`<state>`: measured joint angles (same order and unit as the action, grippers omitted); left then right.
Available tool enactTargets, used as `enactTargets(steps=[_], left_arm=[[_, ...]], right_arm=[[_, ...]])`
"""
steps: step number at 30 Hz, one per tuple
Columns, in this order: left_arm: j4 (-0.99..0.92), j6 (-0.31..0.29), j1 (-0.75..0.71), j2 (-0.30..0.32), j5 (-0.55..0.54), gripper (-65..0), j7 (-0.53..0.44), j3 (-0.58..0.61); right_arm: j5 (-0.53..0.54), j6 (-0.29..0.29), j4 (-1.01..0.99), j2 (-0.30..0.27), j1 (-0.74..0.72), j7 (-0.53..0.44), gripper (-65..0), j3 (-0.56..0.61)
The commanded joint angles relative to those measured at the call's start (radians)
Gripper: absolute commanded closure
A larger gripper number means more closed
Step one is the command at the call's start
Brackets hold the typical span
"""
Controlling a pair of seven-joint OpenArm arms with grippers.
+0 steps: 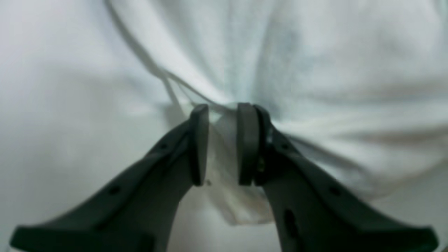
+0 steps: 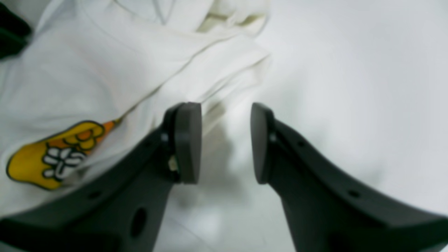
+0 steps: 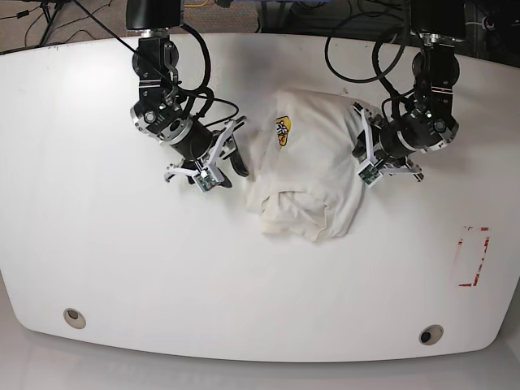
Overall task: Layout the t-shirt on the table in an organized manner, then fold the t-shirt properly
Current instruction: 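Open the right gripper and pinch the bundle with the left gripper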
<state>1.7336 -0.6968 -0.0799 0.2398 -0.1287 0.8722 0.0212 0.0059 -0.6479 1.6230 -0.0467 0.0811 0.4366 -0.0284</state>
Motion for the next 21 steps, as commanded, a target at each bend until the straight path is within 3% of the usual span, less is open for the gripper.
enactTargets(steps=[1,7,11,21], left_arm=[[0.084,-0.001,0.018,0.000,-0.016,-12.1,0.022,0.000],[0.176,-0.001,0.009,-0.017,-0.016,-12.1,0.046,0.006],[0.182,-0.001,-0.014,-0.055,-0.010,-12.1,0.046,0.001],[0.171,-0.001,-0.142,-0.081,-0.012,-12.1,0.045,0.003]], right_arm=[[0.019,-0.003,0.075,-0.002,-0.019,0.023,-21.7,-0.002],[0.030,-0.003,0.155,0.009,-0.048,0.095,-21.7,0.005],[0.022,-0.003,0.151,0.049,-0.091,0.124,-21.7,0.005],[0.021,-0.003,-0.013,0.107,-0.197,0.121,-21.7,0.005]])
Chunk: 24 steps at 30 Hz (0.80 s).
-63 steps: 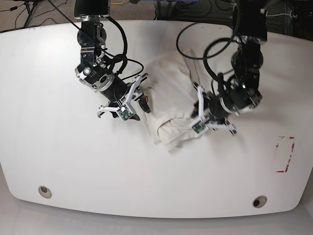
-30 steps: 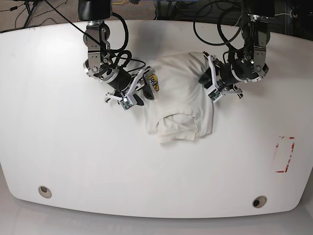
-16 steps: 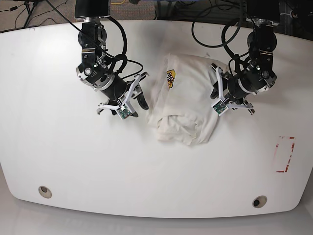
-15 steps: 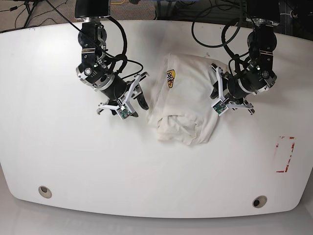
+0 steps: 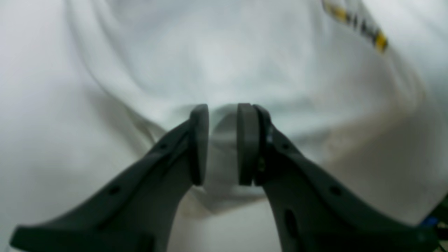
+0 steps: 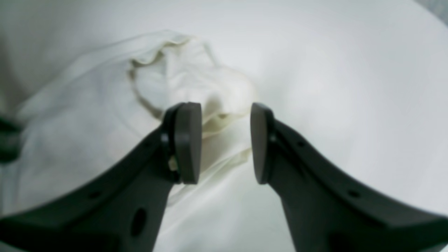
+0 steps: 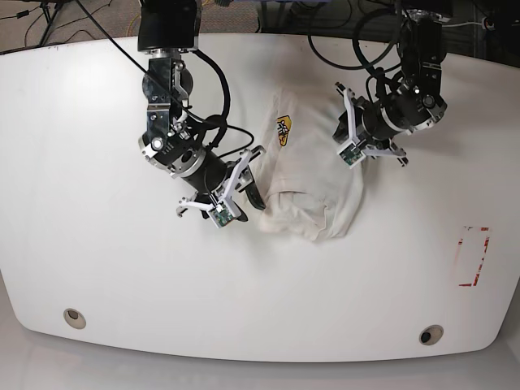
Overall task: Layout the t-shirt on the table in an organized manner, then fold the t-shirt properly
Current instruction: 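Open the right gripper and pinch the bundle with the left gripper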
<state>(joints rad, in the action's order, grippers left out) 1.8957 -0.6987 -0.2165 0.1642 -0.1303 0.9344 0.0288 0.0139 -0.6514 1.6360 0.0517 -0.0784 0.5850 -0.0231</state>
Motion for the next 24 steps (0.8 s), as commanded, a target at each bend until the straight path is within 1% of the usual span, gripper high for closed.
enactTargets(steps=[1,3,5,12,17,19,21,24], left_arm=[[0.001,0.001,-0.016,-0.013,-0.007,-12.1,-0.018,-0.008],[-0.012,0.001,-0.028,-0.016,-0.007,-12.1,-0.018,-0.010],[-0.029,0.001,-0.044,-0.016,-0.007,-11.9,-0.019,-0.010],[-0.058,0.001,-0.088,-0.018,-0.010,-11.9,-0.021,-0.010],[-0.046,0.001,-0.099,-0.021,-0.013,-11.9,-0.021,-0.010],[-0.035,0.001,-0.099,-0.021,-0.013,-11.9,-0.021,-0.010],[-0.022,0.001,-0.099,-0.021,-0.013,-11.9,-0.021,-0.010],[0.025,0.001,-0.096,-0.022,-0.013,-11.9,-0.021,-0.010]], right_arm=[[0.013,-0.001,-0.056,0.010,-0.053,-0.030,-21.7,-0.001],[0.013,-0.001,-0.104,0.010,-0.074,-0.049,-21.7,-0.001],[0.013,-0.001,-0.167,0.010,-0.091,-0.089,-21.7,-0.001],[0.010,-0.001,-0.445,0.000,-0.160,-0.282,-21.7,-0.002],[0.011,0.000,-0.598,-0.048,-0.219,-0.365,-21.7,-0.002],[0.011,0.000,-0.624,-0.051,-0.232,-0.377,-21.7,-0.005],[0.011,0.000,-0.609,-0.056,-0.240,-0.369,-21.7,-0.007],[0.021,0.000,-0.521,-0.079,-0.237,-0.317,-21.7,-0.007]])
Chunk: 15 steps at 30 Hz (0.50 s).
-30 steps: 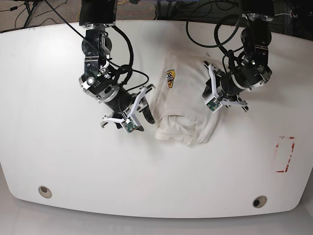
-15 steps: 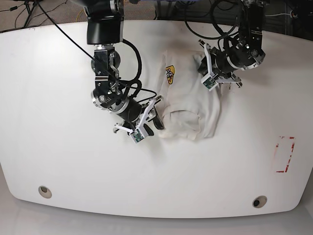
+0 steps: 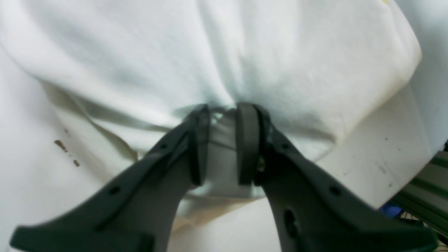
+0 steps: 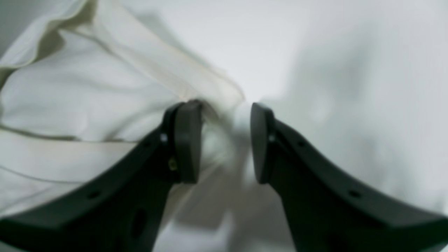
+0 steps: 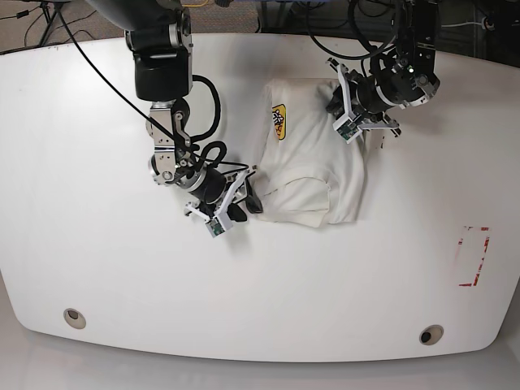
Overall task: Layout the t-shirt on the table in an organized manner, then fold the t-shirt properly
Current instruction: 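Open the right gripper and pinch the bundle with the left gripper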
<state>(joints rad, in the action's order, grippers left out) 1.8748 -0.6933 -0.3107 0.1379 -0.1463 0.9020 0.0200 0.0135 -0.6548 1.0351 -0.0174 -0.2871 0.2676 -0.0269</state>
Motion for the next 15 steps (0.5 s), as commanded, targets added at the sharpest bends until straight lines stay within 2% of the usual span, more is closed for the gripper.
enactTargets(steps=[1,7,15], left_arm=[[0.065,-0.005,-0.002,0.002,0.001,-11.9,0.012,-0.001],[0.133,-0.005,0.015,-0.033,0.001,-11.9,0.013,-0.001],[0.131,-0.005,0.104,-0.108,0.009,-11.9,0.012,0.002]], right_arm=[[0.021,0.003,0.123,-0.014,-0.025,0.028,-21.7,-0.003],[0.019,-0.003,0.409,-0.022,0.018,0.230,-21.7,-0.005],[0.018,-0.004,0.730,-0.074,0.122,0.384,-21.7,-0.006]])
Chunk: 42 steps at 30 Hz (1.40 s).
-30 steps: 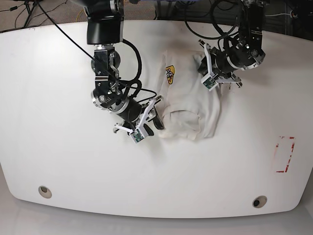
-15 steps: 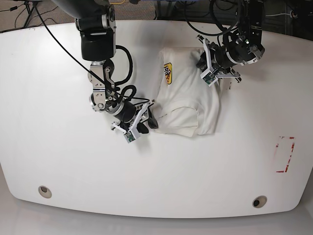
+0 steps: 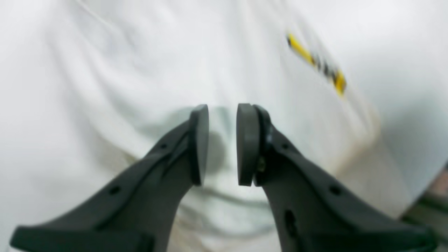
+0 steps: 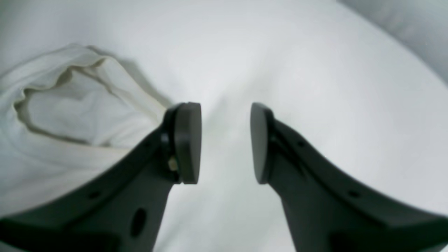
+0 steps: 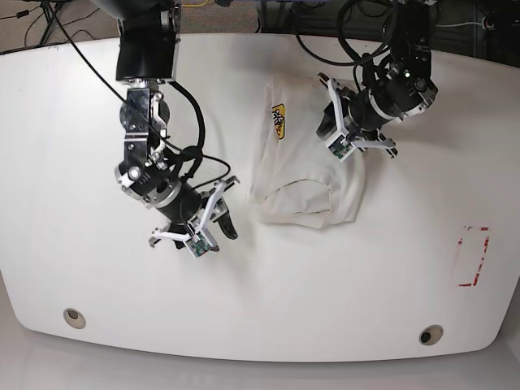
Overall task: Layout the t-shirt on the table in an organized manner, then fold the t-shirt properly
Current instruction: 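Open the right gripper and pinch the bundle with the left gripper, then drag the folded shirt with the left gripper to the table's edge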
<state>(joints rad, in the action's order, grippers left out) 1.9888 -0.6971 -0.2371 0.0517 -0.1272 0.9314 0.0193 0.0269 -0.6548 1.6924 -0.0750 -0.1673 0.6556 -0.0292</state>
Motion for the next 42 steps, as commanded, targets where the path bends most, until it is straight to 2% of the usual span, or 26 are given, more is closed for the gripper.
enactTargets(steps=[1,6,10,12,16,19,27,32,36,42], left_arm=[[0.017,-0.001,0.043,-0.033,-0.010,-11.9,-0.018,0.006],[-0.021,0.006,0.155,-0.095,-0.007,-11.9,-0.018,0.017],[-0.082,0.115,0.229,-0.112,-0.007,-11.9,-0.024,0.051],[-0.118,0.167,0.247,-0.112,-0.007,-11.9,-0.058,0.081],[-0.194,0.274,0.249,-0.108,-0.004,-12.1,-0.213,0.146],[-0.256,0.339,0.229,-0.108,0.044,-12.1,-0.308,0.178],[-0.460,0.471,0.169,-0.108,0.231,-12.1,-0.576,0.279],[-0.612,0.551,0.138,-0.106,0.291,-12.1,-0.743,0.273],[-0.736,0.591,0.135,-0.060,0.297,-12.1,-0.825,0.265],[-0.834,0.600,0.124,0.017,0.295,-12.1,-0.908,0.232]], right_arm=[[0.005,-0.004,0.093,-0.022,0.013,0.002,-21.7,-0.004],[0.003,-0.004,0.177,-0.052,0.084,0.017,-21.7,-0.010],[0.009,-0.006,0.180,-0.049,0.116,0.014,-21.7,-0.067],[0.009,-0.006,0.177,-0.047,0.127,0.013,-21.7,-0.100],[0.009,-0.007,0.177,-0.045,0.133,0.013,-21.7,-0.134],[0.009,-0.007,0.176,-0.045,0.147,0.013,-21.7,-0.157],[0.009,-0.007,0.176,-0.045,0.151,0.013,-21.7,-0.179],[0.009,-0.007,0.176,-0.045,0.151,0.013,-21.7,-0.180],[0.009,-0.007,0.176,-0.045,0.151,0.013,-21.7,-0.180],[0.009,-0.007,0.174,-0.045,0.151,0.013,-21.7,-0.180]])
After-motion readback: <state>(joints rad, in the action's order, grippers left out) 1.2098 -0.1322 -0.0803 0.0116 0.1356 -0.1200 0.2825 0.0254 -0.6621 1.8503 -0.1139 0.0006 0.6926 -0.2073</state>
